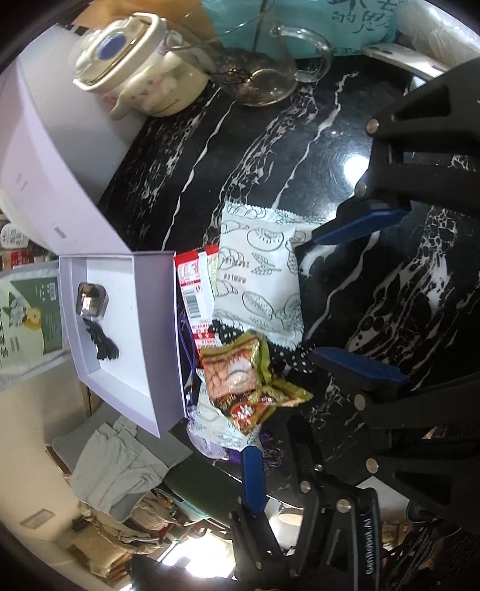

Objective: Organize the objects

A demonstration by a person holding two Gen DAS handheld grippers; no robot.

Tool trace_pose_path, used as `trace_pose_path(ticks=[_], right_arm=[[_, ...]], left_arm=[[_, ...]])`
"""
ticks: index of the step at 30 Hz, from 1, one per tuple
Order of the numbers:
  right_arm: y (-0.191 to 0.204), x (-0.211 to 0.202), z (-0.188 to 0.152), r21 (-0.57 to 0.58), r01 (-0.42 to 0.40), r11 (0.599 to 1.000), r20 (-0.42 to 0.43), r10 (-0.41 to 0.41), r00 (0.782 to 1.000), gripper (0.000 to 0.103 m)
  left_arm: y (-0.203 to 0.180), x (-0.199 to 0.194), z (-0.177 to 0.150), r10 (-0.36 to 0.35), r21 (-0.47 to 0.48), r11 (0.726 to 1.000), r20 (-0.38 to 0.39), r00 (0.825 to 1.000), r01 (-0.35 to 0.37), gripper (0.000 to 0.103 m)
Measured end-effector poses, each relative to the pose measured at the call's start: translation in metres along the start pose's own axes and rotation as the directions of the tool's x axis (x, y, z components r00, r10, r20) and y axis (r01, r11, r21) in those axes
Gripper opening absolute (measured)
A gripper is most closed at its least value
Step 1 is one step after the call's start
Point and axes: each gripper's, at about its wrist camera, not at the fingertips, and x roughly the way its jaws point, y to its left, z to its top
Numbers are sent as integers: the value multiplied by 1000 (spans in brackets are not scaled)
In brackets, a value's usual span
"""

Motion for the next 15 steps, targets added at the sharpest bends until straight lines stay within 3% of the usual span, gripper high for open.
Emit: trace_pose_path(ticks=[3, 8, 15], right_arm=[[-5, 3, 3, 14, 8, 1000, 7, -8, 1000, 62], [-16, 7, 12, 65, 18, 998, 30, -20, 999, 83], [-25, 27, 21, 104, 36, 994, 23, -39, 999, 84]], left_arm=[[-5, 7, 4, 0, 33, 999, 5, 1000, 0, 57], [-4, 16, 14, 2, 40, 999, 9, 1000, -2, 57], [-11, 31, 20, 45, 141, 989, 36, 998, -49, 62]])
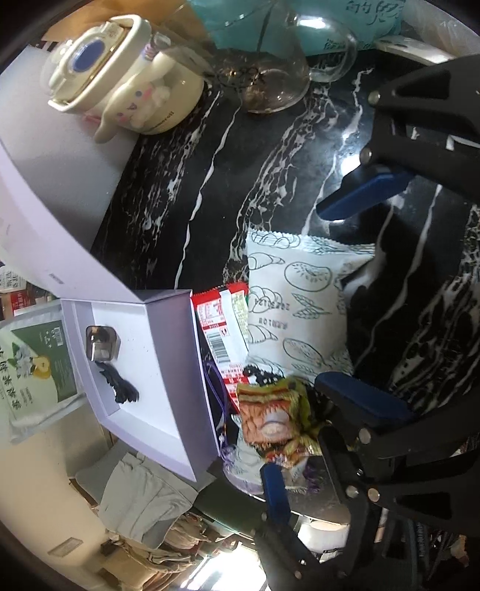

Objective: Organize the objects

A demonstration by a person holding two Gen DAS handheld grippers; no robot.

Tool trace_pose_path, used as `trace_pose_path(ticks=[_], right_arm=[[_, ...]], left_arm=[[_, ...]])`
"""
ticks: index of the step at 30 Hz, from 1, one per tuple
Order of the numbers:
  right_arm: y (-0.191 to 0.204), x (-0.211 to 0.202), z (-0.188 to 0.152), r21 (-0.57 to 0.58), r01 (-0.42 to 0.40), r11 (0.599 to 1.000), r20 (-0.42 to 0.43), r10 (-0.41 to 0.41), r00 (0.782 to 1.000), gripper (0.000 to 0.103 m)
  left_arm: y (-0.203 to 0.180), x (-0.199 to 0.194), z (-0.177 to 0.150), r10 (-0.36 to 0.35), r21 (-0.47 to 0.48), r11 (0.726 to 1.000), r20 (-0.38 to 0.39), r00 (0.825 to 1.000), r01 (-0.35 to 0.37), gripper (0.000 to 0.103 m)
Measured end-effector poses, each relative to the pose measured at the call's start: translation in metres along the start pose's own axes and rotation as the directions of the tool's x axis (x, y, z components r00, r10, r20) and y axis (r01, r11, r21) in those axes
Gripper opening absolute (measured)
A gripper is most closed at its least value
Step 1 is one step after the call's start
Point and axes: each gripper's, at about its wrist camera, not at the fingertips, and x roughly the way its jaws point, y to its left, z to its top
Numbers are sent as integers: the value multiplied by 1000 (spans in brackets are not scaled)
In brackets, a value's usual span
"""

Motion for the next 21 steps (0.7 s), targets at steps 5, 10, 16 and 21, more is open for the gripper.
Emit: trace_pose_path(ticks=[5, 10, 16, 21], right_arm=[[-1, 10, 6, 5, -22, 1000, -15, 22, 1000, 84], [-1, 19, 11, 15, -42, 999, -21, 42, 999, 92], [-1, 34, 13, 10, -32, 999, -46, 32, 998, 94], [-3, 43, 14, 16, -39, 999, -67, 40, 997, 94]], left_arm=[[-7, 1, 5, 38, 64, 997, 15, 999, -39, 63], [-1, -7, 12, 3, 56, 998, 39, 999, -5, 67], [7, 13, 13, -14, 58, 998, -14, 1000, 15, 68], [7, 23, 11, -23, 50, 998, -16, 1000, 23, 70]])
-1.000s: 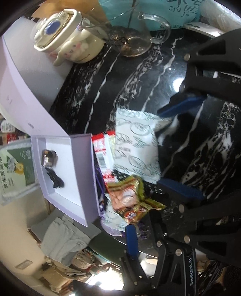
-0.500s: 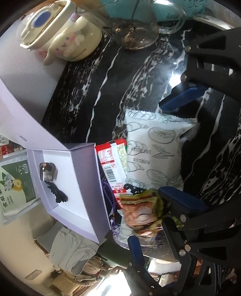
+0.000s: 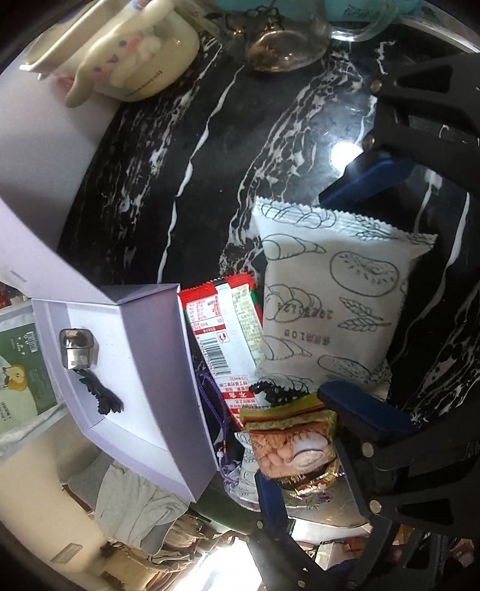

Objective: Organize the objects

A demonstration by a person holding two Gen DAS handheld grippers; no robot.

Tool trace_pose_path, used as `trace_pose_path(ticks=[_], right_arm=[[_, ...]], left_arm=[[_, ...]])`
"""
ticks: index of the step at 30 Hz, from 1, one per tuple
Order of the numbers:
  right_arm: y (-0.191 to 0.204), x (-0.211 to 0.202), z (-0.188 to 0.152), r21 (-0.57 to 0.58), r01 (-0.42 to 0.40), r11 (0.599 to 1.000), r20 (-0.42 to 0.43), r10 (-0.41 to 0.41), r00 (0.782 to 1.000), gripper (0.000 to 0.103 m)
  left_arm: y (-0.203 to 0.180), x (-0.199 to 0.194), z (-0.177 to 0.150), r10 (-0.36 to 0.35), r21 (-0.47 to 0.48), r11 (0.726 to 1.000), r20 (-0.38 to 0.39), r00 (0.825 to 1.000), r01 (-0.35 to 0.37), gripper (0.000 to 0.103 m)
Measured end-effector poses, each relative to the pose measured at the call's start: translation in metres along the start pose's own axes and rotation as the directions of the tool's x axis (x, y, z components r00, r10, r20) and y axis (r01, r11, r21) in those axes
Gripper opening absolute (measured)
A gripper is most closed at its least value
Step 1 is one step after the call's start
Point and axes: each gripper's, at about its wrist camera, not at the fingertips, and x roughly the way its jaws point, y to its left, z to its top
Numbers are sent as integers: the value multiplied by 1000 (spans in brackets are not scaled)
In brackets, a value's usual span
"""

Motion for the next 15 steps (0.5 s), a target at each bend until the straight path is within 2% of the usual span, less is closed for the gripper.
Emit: trace_pose_path(ticks=[5, 7, 10, 15], right_arm=[[0, 3, 1, -9, 1, 1000, 7, -1, 1000, 96], [1, 3, 1, -14, -3, 1000, 5, 3, 1000, 96], [4, 1, -3, -27, -15, 1000, 5, 15, 1000, 86], [5, -3, -11, -31, -12, 999, 18, 12, 1000, 79]], left_arm=[[-9, 4, 0, 41, 48, 998, 3, 999, -41, 70], [-8, 4, 0, 32, 44, 998, 5, 999, -32, 70], [-8, 4, -2, 13, 36, 999, -2, 1000, -12, 68], [-10, 3, -6, -3, 28, 1000, -8, 1000, 3, 63]])
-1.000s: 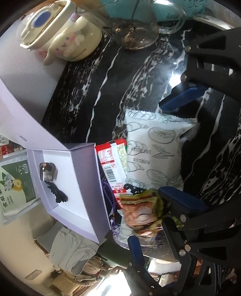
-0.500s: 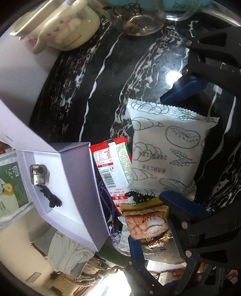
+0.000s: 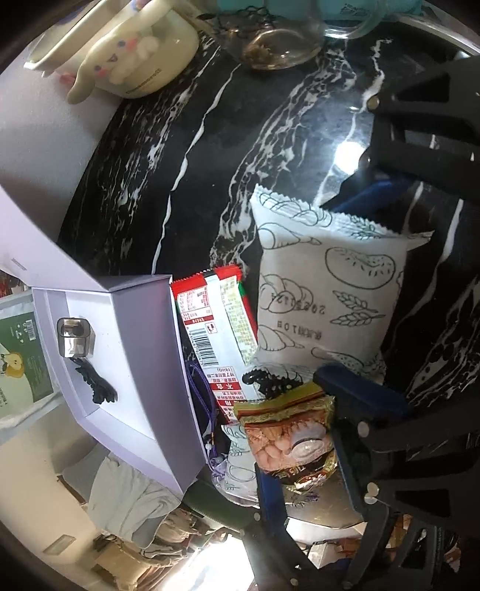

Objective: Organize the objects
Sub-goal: 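Close left tool on red bread bag while right tool grips white snack pillow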

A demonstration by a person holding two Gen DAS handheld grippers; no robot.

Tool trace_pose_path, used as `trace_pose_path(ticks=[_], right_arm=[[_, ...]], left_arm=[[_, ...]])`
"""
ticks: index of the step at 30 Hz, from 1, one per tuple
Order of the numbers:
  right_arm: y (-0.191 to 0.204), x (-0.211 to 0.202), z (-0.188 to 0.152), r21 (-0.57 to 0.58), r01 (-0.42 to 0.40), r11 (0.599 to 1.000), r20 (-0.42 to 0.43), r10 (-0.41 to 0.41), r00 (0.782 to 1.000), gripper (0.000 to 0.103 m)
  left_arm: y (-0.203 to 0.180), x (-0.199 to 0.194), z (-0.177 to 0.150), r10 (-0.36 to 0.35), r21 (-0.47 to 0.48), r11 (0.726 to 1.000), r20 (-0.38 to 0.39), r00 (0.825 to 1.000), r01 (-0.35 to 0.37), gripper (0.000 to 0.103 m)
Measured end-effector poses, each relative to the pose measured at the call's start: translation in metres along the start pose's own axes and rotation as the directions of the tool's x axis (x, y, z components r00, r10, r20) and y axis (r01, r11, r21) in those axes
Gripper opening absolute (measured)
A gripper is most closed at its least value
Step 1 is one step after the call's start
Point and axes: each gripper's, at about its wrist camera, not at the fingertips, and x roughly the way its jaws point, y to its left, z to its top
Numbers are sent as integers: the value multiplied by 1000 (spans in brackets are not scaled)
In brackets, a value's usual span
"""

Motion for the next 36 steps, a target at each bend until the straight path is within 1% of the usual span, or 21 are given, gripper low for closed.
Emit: trace_pose_path(ticks=[5, 8, 12, 15, 17, 19, 24, 27, 29, 31, 33, 35, 36], right_arm=[[0, -6, -6, -9, 0, 1000, 7, 0, 1000, 74], [-1, -10, -11, -11, 1, 1000, 5, -1, 1000, 72], [-5, -17, -24, 2, 0, 1000, -12, 0, 1000, 71], [-6, -22, -34, 1, 15, 1000, -28, -15, 1000, 71], [-9, -29, -42, 8, 24, 1000, -30, -23, 999, 70], [-13, -32, -49, 23, 24, 999, -37, -23, 999, 70], [-19, -40, -63, 18, 27, 999, -43, -26, 999, 70], [-23, -42, -68, 25, 18, 1000, -37, -17, 999, 70], [-24, -43, -70, 34, 17, 999, -29, -16, 999, 71], [-23, -42, -71, 28, 24, 999, -29, -24, 999, 73], [-21, -43, -72, 11, 14, 1000, -26, -14, 1000, 74], [-20, -46, -73, 1, -5, 1000, -7, 5, 1000, 81], [-20, -48, -74, -5, -4, 1000, 8, 4, 1000, 83]], left_arm=[[4, -4, -4, -44, -64, 997, 7, 999, 44, 56], [1, -5, -9, -72, -72, 995, -2, 997, 72, 53], [-5, -8, -15, -105, -82, 991, -10, 994, 104, 52], [-14, -10, -21, -119, -80, 990, -14, 993, 118, 51], [-23, -10, -24, -129, -64, 990, -30, 991, 126, 51], [-32, -12, -27, -136, -49, 990, -29, 990, 134, 51], [-42, -10, -35, -164, -76, 984, -44, 985, 161, 52], [-42, -9, -38, -169, -95, 982, -33, 985, 166, 52], [-39, -3, -40, -187, -113, 977, -36, 982, 182, 52], [-36, 2, -40, -198, -128, 973, -41, 979, 192, 53], [-35, 4, -40, -197, -132, 973, -38, 980, 191, 54], [-35, 6, -40, -193, -127, 974, -42, 980, 186, 59], [-36, 8, -40, -192, -122, 975, -57, 980, 184, 64]])
